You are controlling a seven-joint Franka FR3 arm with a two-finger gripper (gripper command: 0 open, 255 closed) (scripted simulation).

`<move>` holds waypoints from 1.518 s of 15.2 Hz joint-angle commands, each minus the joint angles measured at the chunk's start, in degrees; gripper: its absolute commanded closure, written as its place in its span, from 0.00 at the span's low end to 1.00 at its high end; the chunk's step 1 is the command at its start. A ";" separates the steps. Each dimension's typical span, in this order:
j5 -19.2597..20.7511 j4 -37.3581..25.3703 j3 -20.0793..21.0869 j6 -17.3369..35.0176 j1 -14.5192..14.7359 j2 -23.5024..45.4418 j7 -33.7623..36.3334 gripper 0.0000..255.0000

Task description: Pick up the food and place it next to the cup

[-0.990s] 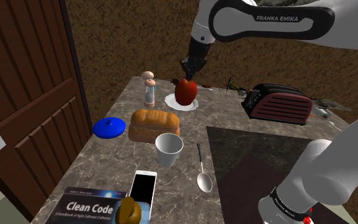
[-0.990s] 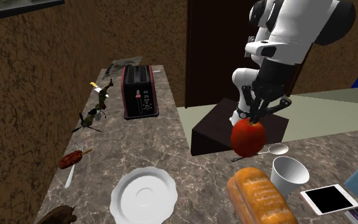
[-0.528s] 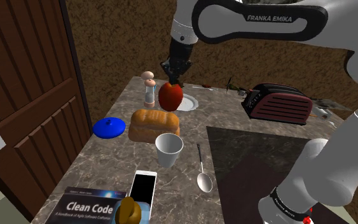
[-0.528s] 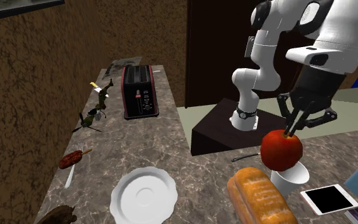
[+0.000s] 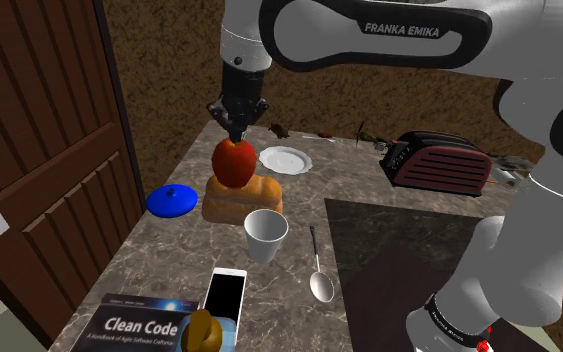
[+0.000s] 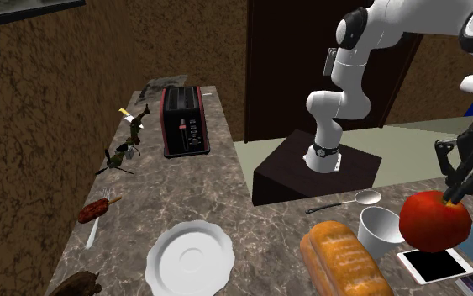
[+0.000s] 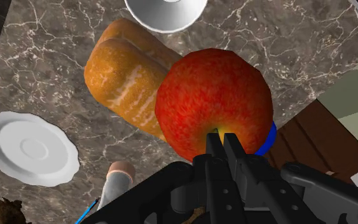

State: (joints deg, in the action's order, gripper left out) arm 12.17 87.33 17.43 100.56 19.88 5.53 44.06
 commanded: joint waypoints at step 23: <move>4.95 1.10 2.59 7.84 5.21 9.17 10.37 1.00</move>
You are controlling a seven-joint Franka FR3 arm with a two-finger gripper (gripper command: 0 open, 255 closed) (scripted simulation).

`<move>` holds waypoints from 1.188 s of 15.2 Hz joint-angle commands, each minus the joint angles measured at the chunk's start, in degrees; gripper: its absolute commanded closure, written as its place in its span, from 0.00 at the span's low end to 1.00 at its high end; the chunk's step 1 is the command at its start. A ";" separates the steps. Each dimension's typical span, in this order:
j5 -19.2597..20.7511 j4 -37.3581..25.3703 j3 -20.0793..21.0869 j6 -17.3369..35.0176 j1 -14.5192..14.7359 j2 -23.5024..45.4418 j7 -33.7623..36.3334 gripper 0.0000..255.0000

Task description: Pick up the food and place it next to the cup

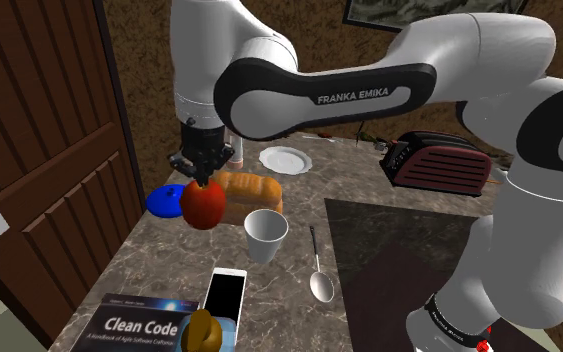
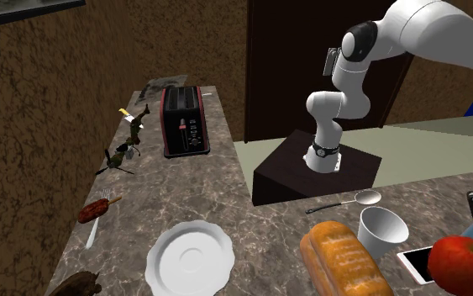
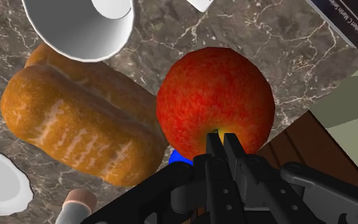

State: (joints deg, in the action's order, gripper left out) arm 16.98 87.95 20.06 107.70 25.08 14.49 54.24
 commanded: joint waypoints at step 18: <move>2.48 11.15 -0.80 13.17 -0.25 2.52 3.61 1.00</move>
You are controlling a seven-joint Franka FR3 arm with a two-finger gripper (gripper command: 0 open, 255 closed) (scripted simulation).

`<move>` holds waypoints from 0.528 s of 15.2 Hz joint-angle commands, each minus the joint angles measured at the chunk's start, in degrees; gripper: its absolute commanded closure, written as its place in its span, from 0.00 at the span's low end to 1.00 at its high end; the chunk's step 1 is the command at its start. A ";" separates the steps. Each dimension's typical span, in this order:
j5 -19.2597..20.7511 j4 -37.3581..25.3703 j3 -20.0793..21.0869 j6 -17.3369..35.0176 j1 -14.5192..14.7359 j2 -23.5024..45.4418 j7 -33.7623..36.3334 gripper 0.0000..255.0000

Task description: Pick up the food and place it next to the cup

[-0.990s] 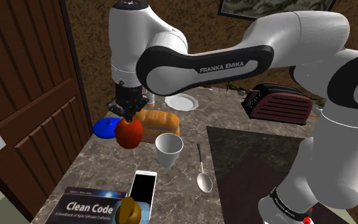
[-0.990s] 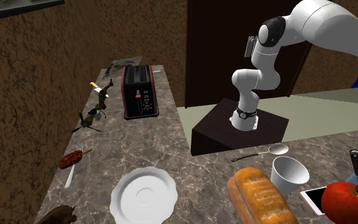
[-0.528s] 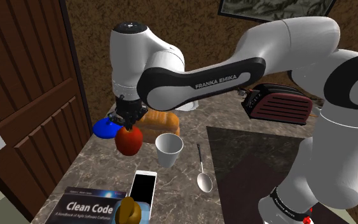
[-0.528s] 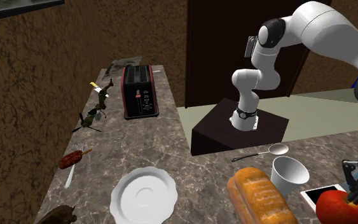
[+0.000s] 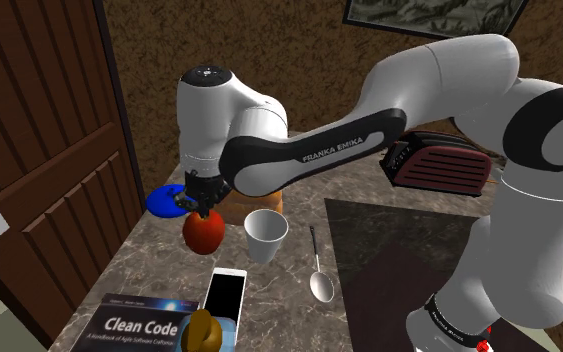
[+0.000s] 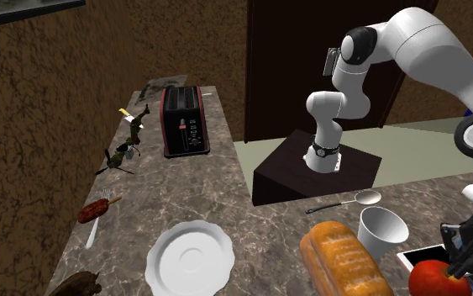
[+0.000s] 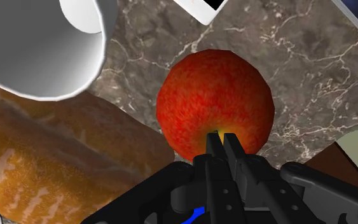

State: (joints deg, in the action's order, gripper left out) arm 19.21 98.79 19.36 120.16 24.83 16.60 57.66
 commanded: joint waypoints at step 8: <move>0.73 1.34 -0.25 2.24 0.05 1.00 0.73 1.00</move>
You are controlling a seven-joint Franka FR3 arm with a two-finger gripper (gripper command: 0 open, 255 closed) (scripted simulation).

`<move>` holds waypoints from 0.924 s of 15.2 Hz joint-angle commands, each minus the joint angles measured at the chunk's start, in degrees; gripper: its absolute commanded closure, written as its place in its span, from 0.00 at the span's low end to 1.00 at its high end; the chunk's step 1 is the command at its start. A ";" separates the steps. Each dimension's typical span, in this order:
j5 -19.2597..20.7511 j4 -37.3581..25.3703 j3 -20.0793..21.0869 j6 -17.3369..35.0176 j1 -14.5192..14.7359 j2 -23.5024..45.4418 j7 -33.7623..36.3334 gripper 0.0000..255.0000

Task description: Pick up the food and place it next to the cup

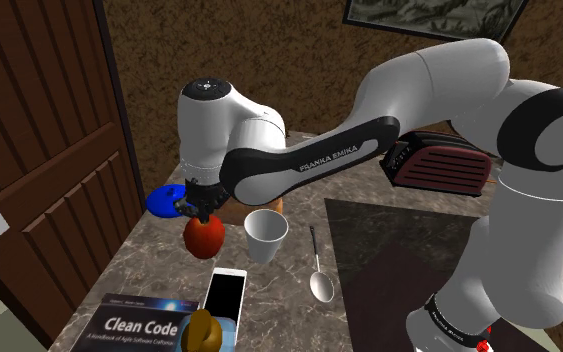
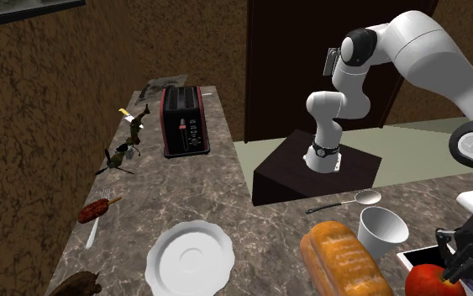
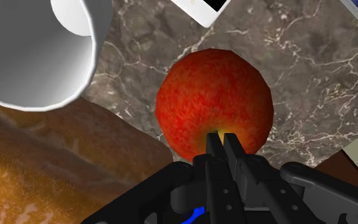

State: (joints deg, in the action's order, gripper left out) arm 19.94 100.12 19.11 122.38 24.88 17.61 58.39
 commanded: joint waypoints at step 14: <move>-1.81 -2.92 0.87 -5.77 0.26 -3.08 -1.14 0.00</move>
State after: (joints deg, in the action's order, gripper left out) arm 18.16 97.34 19.95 116.81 25.12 14.55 57.27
